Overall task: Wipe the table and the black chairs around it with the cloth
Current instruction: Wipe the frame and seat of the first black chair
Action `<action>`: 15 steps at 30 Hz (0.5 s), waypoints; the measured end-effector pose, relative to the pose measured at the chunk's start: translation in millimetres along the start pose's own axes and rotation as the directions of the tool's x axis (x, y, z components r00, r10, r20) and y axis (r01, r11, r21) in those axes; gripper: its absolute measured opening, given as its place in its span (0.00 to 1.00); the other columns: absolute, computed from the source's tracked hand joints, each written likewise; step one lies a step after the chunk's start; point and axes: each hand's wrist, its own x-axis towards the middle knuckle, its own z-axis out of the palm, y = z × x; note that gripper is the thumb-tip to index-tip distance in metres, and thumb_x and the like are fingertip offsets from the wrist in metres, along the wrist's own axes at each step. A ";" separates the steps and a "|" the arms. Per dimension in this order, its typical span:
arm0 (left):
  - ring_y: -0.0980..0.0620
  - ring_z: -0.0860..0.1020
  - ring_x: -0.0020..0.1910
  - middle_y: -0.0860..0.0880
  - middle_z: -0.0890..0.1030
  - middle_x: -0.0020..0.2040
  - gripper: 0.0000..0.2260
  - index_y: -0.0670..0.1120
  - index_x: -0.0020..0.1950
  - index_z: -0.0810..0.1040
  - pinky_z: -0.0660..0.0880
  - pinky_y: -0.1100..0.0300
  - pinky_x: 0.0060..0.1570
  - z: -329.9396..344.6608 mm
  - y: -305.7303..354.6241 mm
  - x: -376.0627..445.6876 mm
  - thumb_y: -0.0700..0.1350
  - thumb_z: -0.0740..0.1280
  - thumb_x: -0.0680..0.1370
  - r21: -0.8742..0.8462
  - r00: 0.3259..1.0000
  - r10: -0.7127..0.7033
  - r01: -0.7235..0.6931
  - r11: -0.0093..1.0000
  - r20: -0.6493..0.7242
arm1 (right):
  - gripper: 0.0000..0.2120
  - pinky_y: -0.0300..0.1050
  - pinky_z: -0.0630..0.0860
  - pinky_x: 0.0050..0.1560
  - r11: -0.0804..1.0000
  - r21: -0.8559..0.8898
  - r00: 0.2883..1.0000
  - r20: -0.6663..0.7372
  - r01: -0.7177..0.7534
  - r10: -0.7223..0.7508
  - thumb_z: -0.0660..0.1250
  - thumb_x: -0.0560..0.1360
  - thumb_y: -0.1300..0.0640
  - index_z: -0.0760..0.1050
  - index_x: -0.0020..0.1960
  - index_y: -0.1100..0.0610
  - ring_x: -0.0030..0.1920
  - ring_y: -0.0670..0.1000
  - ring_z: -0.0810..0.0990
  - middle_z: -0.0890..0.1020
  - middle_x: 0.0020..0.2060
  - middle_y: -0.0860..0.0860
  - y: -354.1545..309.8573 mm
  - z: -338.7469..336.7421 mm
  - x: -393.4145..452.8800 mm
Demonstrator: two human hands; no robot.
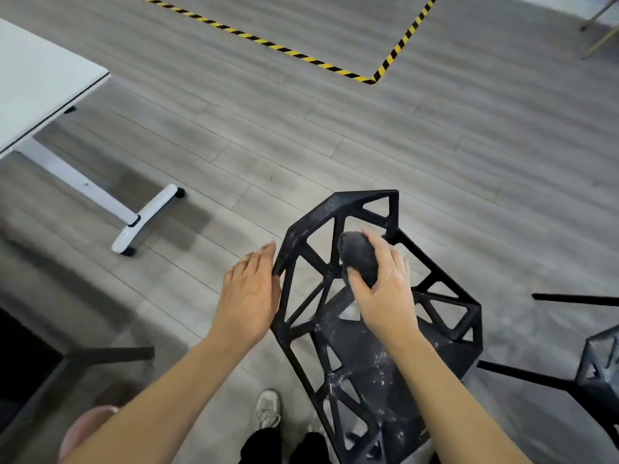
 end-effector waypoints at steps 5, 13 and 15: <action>0.40 0.70 0.69 0.44 0.70 0.72 0.24 0.45 0.79 0.58 0.68 0.46 0.68 34.7 -18.1 20.9 0.43 0.55 0.82 -0.274 0.986 -0.034 0.079 0.959 0.165 | 0.30 0.43 0.70 0.64 1.000 -0.006 0.998 -0.056 0.003 -0.003 0.70 0.77 0.55 0.64 0.75 0.40 0.64 0.50 0.71 0.72 0.65 0.48 9.3 9.2 45.0; 0.38 0.66 0.72 0.38 0.62 0.77 0.30 0.45 0.78 0.64 0.65 0.45 0.70 84.0 -14.1 -42.7 0.39 0.66 0.76 -0.009 0.986 0.068 -0.070 0.997 -0.154 | 0.28 0.51 0.71 0.62 0.965 -0.229 0.991 -0.062 -0.131 0.120 0.67 0.74 0.55 0.66 0.72 0.42 0.62 0.57 0.69 0.72 0.62 0.51 91.8 -3.2 63.4; 0.36 0.65 0.73 0.37 0.62 0.76 0.24 0.43 0.73 0.72 0.63 0.45 0.71 104.5 -14.0 -64.0 0.38 0.64 0.76 0.000 0.968 0.105 -0.108 0.994 -0.228 | 0.28 0.52 0.71 0.64 0.926 -0.312 0.975 0.001 -0.211 0.223 0.67 0.73 0.55 0.66 0.72 0.43 0.64 0.60 0.69 0.71 0.63 0.54 134.2 -10.4 62.2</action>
